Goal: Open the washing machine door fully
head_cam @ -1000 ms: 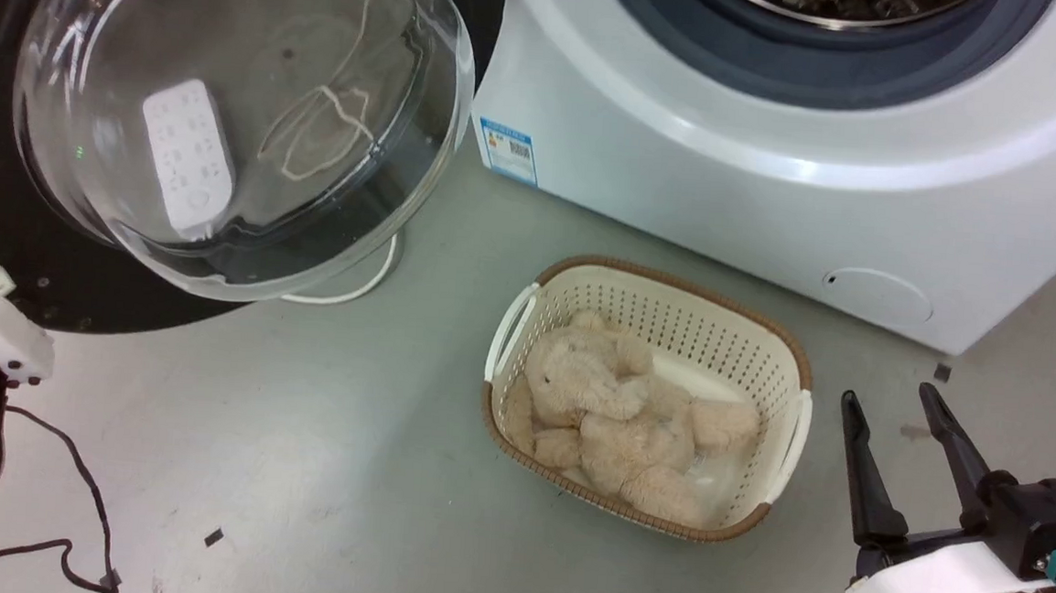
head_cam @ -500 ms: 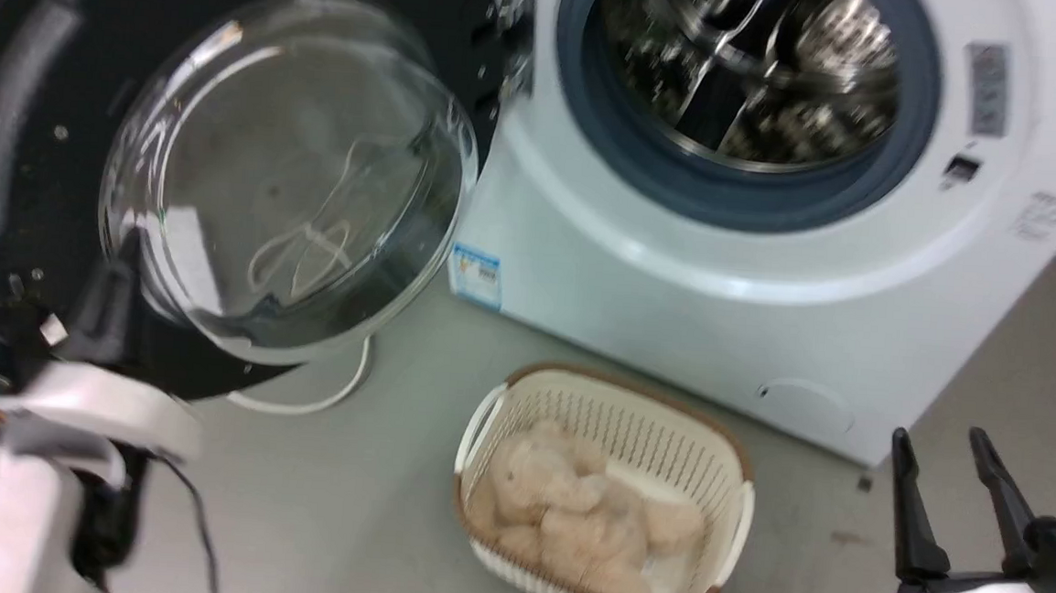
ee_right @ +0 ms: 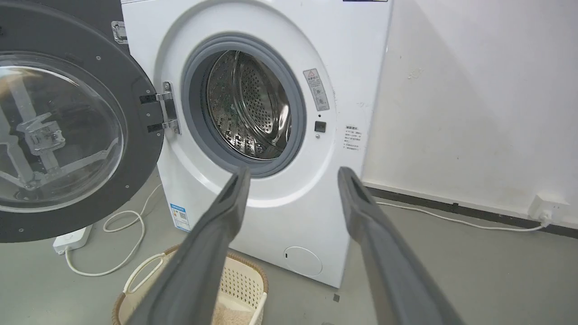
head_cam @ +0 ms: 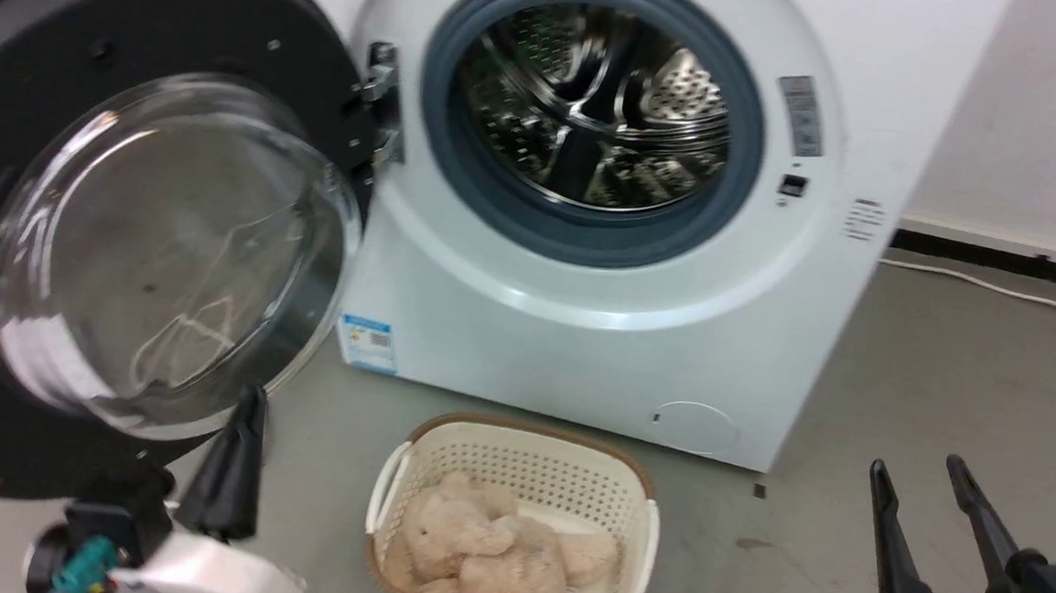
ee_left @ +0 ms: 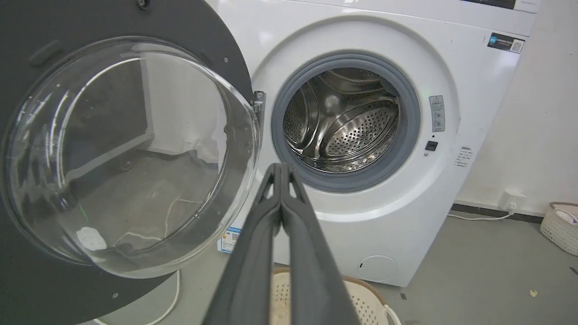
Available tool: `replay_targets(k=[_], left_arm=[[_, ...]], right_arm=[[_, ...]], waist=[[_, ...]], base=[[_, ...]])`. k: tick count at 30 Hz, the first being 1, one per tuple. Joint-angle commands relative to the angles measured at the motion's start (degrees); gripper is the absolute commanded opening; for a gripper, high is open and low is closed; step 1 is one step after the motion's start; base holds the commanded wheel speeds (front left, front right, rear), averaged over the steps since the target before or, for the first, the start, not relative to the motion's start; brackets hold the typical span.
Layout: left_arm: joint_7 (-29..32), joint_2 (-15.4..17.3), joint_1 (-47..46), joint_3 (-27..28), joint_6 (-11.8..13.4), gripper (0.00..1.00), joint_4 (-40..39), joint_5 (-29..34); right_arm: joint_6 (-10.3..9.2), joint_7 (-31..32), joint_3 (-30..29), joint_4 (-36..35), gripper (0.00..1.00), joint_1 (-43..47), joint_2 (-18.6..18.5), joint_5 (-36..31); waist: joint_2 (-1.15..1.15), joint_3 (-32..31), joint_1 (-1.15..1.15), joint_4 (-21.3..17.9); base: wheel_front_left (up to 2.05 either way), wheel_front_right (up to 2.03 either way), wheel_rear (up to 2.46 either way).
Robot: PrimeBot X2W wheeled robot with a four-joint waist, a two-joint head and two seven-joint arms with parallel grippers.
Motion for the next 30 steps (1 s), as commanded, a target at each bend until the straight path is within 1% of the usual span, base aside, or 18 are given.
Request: replay_targets(k=[1,2,3,6,10,14,21,30], left_arm=[[-0.3,-0.5,1.8,-0.6,0.6,0.1,-0.2,0.7],[-0.3,-0.7,2.5,-1.2,1.0,0.63,-0.1,1.3],[-0.4,-1.0,3.2,-1.7,1.4,1.0,0.1,1.7],[-1.2,-1.9,4.6,-3.1,2.5,1.0,1.2,3.1],[-2.0,-2.6,5.7,-5.6,2.9,1.0,4.0,5.3],[-2.6,-3.7,6.2,-6.3,3.7,1.0,4.6,5.7],[-3.2,-3.5,6.1,-6.6,3.7,1.0,4.9,6.3],[-2.2,-3.4,5.4,-6.9,4.2,1.0,4.6,6.1]], right_arm=[[-0.04,0.1,0.4,0.0,1.0,1.2,0.1,0.5],[-0.04,0.1,0.6,0.1,1.0,1.5,0.1,0.6],[-0.04,0.2,0.7,0.3,1.0,1.8,0.1,0.7],[-0.04,0.3,0.6,0.9,1.0,2.6,0.1,1.3],[-0.04,0.1,0.6,1.7,1.0,3.3,0.1,1.6],[-0.04,-0.1,0.7,2.5,1.0,3.8,0.1,1.7],[-0.04,-0.7,0.6,3.5,1.0,4.0,0.1,2.1],[-0.04,-1.0,0.8,4.4,1.0,3.7,0.1,2.6]], waist=[[0.0,-0.5,0.01,-1.9],[0.0,-0.6,0.01,-2.3],[0.0,-0.6,0.01,-2.7],[0.0,-0.7,0.01,-3.6],[0.0,-0.7,0.01,-4.4],[0.0,-0.6,0.01,-4.7],[0.0,-0.4,0.01,-4.8],[0.0,-0.3,0.01,-4.6]], base=[[0.0,0.0,0.0],[0.0,0.0,0.0],[0.0,0.0,0.0],[0.0,0.0,0.0],[0.0,0.0,0.0],[0.0,0.0,0.0],[0.0,0.0,0.0],[0.0,0.0,0.0]])
